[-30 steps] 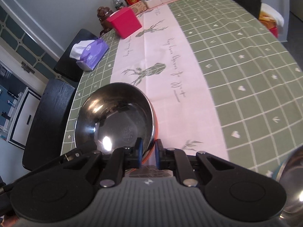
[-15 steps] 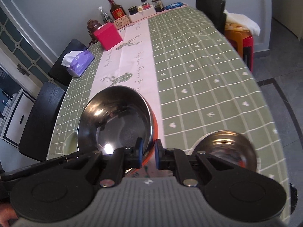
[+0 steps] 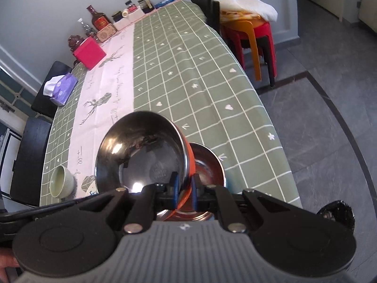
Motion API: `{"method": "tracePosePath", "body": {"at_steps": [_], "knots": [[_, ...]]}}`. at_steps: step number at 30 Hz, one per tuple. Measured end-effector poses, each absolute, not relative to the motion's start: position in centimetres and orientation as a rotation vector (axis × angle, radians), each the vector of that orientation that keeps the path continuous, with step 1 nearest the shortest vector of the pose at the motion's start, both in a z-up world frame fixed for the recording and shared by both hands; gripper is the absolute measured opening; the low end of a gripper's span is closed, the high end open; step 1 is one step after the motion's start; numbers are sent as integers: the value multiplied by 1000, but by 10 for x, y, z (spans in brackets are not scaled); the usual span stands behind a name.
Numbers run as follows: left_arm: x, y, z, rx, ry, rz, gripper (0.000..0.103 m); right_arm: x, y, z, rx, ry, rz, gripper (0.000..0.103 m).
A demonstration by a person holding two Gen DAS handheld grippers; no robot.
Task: Organize plates and bowls
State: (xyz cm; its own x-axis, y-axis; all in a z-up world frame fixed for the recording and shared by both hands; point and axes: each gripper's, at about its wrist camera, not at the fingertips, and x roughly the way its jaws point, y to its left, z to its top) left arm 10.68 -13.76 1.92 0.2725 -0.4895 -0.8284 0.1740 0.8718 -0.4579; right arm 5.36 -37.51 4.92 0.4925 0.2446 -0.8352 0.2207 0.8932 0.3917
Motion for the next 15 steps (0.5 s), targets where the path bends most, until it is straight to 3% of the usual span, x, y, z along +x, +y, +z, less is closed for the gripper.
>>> {"method": "tracePosePath", "body": {"at_steps": [15], "knots": [[108,-153,6,-288,1265,-452,21,56,-390,23,518,1119,-12,8]]}}
